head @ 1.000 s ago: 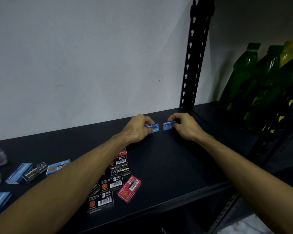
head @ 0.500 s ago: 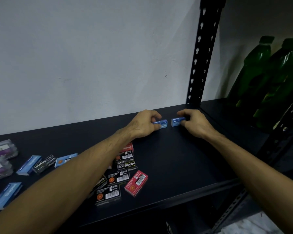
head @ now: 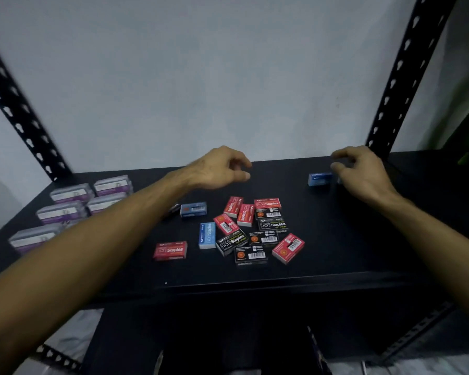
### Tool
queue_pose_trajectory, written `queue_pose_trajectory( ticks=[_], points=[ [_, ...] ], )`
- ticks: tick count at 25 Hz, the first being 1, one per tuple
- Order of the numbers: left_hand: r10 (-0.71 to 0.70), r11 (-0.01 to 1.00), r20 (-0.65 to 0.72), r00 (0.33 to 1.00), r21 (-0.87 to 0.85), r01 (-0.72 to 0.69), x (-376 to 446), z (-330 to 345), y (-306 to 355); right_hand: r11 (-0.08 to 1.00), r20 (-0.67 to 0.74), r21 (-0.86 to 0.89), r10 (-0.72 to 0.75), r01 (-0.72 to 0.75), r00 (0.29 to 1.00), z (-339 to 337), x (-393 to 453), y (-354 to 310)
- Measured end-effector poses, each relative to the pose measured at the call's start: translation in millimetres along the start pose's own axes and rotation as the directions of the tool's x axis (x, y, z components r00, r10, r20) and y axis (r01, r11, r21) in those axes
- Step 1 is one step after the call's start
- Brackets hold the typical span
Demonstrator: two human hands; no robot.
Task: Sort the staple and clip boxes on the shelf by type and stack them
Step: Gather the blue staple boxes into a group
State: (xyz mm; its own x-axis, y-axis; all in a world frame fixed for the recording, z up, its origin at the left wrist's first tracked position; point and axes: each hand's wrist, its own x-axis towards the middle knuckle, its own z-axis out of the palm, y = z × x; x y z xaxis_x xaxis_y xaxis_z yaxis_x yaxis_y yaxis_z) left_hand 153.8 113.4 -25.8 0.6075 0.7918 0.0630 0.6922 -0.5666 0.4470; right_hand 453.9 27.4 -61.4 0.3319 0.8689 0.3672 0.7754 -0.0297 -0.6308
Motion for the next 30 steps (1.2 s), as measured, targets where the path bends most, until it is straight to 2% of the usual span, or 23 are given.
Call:
queue_pose_trajectory(
  ticks=[7, 12, 15, 18, 23, 27, 30],
  points=[
    [-0.105, 0.993, -0.116, 0.988, -0.056, 0.099, -64, -34, -43, 0.985, 0.124, 0.090, -0.155, 0.145, 0.980, 51, -24, -71],
    [-0.193, 0.979, -0.184, 0.964, -0.105, 0.176, -100, -43, -71, 0.961, 0.267, 0.197, -0.246, 0.197, 0.932, 89, -45, -115],
    [-0.256, 0.966, -0.229, 0.939, -0.105, 0.238, -113, -40, -83, 0.944, 0.311, 0.190, -0.317, 0.268, 0.896, 111, -53, -137],
    [-0.301, 0.952, -0.256, 0.918, -0.019, 0.307, -118, -33, -93, 0.931, 0.353, 0.174, -0.363, 0.321, 0.862, 129, -59, -152],
    [-0.284, 0.911, -0.273, 0.919, 0.222, 0.348, -118, -21, -98, 0.920, 0.443, 0.112, -0.384, 0.375, 0.810, 149, -60, -160],
    [-0.275, 0.873, -0.253, 0.927, 0.338, 0.351, -114, -15, -95, 0.915, 0.529, 0.065, -0.370, 0.398, 0.764, 155, -59, -157],
    [-0.301, 0.846, -0.230, 0.925, 0.383, 0.370, -112, -16, -93, 0.919, 0.543, 0.071, -0.361, 0.387, 0.758, 154, -57, -157]
  ],
)
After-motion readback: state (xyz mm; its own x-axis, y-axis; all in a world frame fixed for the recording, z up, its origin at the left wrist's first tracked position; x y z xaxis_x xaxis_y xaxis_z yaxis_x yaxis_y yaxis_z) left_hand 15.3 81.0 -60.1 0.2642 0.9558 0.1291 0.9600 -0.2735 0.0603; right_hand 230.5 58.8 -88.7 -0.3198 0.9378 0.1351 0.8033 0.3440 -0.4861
